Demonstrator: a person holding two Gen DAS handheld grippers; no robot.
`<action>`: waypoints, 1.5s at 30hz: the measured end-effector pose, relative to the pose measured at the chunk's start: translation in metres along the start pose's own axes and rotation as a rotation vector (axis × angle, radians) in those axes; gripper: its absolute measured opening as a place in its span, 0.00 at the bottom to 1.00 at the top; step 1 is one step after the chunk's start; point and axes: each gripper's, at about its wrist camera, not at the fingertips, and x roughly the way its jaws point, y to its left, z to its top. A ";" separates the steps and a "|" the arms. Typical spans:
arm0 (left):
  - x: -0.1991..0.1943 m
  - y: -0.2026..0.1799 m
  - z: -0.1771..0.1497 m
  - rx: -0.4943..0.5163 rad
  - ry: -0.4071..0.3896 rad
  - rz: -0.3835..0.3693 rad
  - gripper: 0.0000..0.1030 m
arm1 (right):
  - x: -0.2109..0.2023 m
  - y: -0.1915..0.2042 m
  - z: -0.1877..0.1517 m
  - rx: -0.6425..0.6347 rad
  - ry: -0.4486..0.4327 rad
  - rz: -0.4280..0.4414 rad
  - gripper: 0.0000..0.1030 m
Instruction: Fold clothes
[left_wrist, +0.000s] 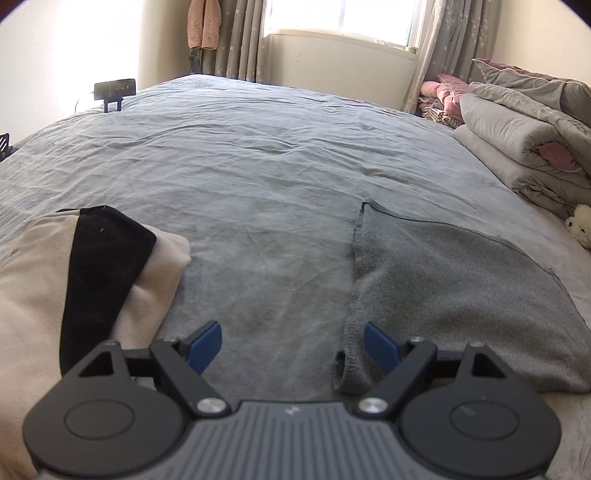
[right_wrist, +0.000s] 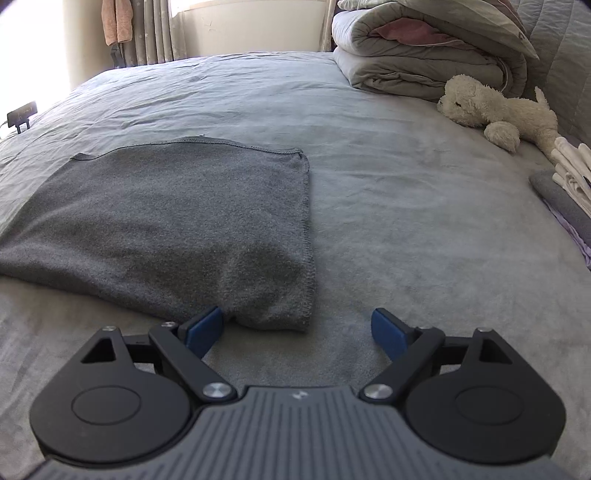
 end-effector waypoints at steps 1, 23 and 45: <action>-0.003 0.000 0.001 -0.010 0.001 0.007 0.83 | -0.001 -0.002 0.001 0.014 0.007 -0.016 0.86; -0.006 -0.099 -0.020 0.261 -0.023 -0.172 0.83 | -0.008 0.097 0.019 -0.080 -0.096 0.075 0.87; 0.014 -0.097 -0.024 0.232 0.087 -0.141 0.85 | 0.019 0.130 0.003 -0.225 -0.042 0.066 0.94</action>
